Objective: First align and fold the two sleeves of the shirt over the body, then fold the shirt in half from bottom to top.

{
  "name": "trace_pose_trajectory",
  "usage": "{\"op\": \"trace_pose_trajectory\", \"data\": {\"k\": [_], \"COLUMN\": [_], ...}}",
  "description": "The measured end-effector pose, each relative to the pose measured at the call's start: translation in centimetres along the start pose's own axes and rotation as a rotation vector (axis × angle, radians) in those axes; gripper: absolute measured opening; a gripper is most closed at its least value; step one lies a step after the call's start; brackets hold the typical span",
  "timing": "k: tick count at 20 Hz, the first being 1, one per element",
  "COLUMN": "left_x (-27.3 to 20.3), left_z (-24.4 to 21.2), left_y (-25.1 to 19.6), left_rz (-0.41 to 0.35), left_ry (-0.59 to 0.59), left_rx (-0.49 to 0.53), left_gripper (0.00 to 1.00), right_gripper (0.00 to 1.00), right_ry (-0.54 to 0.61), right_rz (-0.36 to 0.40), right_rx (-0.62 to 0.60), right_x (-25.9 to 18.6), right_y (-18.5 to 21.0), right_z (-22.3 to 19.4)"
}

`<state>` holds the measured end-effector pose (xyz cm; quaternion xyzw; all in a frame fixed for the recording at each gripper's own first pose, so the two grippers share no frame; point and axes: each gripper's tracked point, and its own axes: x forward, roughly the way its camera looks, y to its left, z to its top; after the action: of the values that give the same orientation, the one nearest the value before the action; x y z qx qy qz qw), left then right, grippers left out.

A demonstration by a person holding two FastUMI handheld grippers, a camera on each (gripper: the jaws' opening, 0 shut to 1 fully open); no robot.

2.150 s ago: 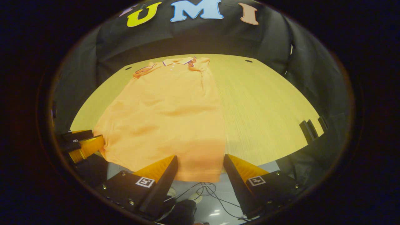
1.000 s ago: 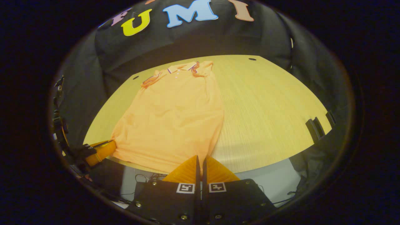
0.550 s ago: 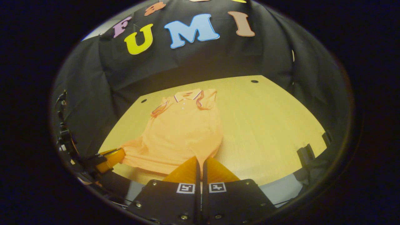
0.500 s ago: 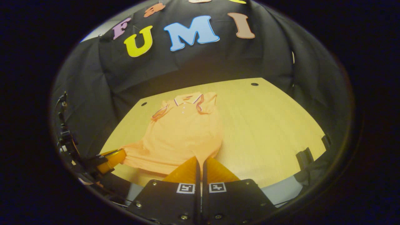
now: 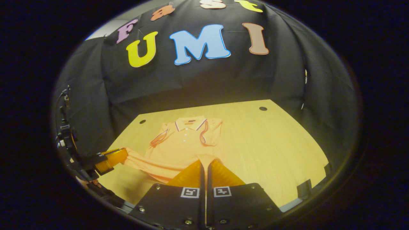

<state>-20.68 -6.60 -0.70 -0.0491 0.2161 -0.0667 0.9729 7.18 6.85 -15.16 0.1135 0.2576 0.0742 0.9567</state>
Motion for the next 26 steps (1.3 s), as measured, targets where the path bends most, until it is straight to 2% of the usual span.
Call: {"op": "trace_pose_trajectory", "data": {"k": [9,17,26], "left_x": [9.1,16.9,25.4], "left_z": [6.7,11.1,14.0], "left_y": [3.2,3.6,4.9], "left_rz": [-0.053,-0.115,-0.096], "left_ry": [-0.030,-0.044,-0.099], "left_rx": [0.024,0.014,0.030], "left_gripper": [0.06,0.06,0.06], "right_gripper": [0.02,0.02,0.02], "right_ry": [-0.033,-0.023,-0.009], "right_rz": [-0.064,-0.144,-0.171], "right_rx": [0.005,0.025,0.043], "right_x": [8.0,13.7,22.0], "right_y": [1.8,1.6,0.5], "right_z": [6.7,10.4,12.8]}}
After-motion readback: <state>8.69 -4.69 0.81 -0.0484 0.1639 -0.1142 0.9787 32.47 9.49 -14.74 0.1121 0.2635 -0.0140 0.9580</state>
